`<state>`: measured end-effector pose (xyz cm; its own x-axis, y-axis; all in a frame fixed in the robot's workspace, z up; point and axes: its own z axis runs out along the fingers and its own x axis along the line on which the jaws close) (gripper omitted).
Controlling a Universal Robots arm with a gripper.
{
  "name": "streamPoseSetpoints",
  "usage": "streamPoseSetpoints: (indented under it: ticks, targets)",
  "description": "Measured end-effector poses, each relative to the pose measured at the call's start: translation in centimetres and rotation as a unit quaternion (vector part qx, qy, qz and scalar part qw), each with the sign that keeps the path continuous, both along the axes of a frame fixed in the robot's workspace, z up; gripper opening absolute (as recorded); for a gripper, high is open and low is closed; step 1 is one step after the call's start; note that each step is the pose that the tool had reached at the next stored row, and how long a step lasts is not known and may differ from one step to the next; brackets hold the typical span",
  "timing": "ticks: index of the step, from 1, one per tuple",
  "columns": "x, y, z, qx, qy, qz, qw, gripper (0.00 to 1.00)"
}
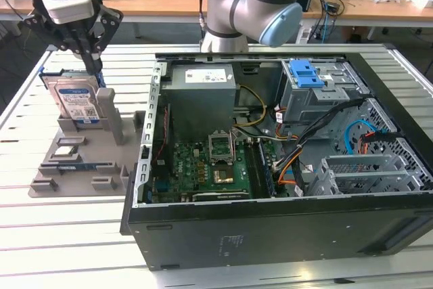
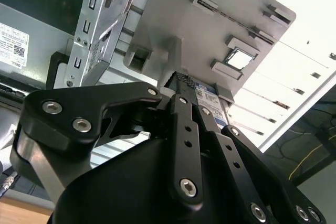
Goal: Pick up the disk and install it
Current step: 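Reach for the disk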
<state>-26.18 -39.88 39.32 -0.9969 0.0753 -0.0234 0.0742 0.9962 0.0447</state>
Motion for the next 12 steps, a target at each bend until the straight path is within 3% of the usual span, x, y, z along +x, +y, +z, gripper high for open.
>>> streamPoseSetpoints:
  ticks: [12]
  targets:
    - [-2.3, 0.00, 0.00, 0.0000, 0.0000, 0.000, 1.0000, 0.11]
